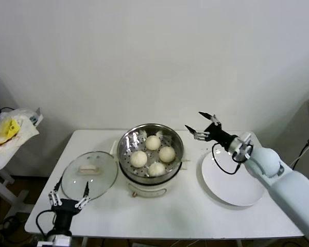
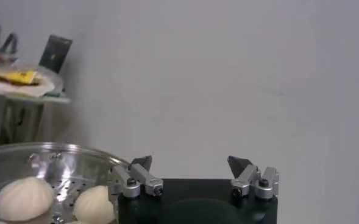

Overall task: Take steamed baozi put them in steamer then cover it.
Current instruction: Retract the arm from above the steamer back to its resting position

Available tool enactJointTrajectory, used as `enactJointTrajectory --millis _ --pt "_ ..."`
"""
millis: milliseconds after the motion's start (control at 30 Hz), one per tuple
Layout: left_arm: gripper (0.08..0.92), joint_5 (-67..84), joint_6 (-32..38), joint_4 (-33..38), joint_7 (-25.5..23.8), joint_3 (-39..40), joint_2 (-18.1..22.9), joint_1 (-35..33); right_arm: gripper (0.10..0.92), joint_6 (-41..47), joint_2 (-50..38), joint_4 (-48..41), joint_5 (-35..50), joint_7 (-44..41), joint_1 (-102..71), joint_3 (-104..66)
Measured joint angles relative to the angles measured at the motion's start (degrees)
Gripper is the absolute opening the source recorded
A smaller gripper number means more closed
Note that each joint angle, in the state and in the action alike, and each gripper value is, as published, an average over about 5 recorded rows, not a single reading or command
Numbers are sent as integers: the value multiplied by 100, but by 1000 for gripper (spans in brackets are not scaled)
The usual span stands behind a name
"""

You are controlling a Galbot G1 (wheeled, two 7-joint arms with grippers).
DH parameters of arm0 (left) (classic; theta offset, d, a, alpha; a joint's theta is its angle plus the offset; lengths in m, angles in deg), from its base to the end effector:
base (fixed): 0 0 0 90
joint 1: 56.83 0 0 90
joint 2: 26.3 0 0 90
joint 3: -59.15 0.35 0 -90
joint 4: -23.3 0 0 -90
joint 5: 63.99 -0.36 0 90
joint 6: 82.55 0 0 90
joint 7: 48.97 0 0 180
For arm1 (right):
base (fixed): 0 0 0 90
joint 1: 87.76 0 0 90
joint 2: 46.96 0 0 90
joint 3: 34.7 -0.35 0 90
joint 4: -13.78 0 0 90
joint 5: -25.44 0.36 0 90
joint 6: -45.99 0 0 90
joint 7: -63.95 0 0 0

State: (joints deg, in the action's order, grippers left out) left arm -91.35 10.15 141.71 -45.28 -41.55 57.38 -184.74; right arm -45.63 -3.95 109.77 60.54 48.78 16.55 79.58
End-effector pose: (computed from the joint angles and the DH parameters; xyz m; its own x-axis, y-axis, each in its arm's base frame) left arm 0.1403 0.0781 -0.3262 -0.9891 -0.1311 0.0671 -0.0603 0.7757 0.6282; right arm 0.3955 -0.1280 -0.2302 -0.8092 -0.5867 0.0304 -0.5769 0.7838 -0.2297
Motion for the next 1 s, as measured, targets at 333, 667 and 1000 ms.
enactJointTrajectory --millis 333,667,1000 --pt "823 -2486 -708 -144 20 145 -664 219 823 10 959 407 -283 37 -1982 -1924" --pt "823 -3769 -905 -1004 101 610 -1206 997 823 2 1636 524 -550 -4 -3112 -2871" --pt "823 -4222 -919 -2089 174 1076 -1309 1871 823 -21 1995 519 -795 -22 -3531 -3269"
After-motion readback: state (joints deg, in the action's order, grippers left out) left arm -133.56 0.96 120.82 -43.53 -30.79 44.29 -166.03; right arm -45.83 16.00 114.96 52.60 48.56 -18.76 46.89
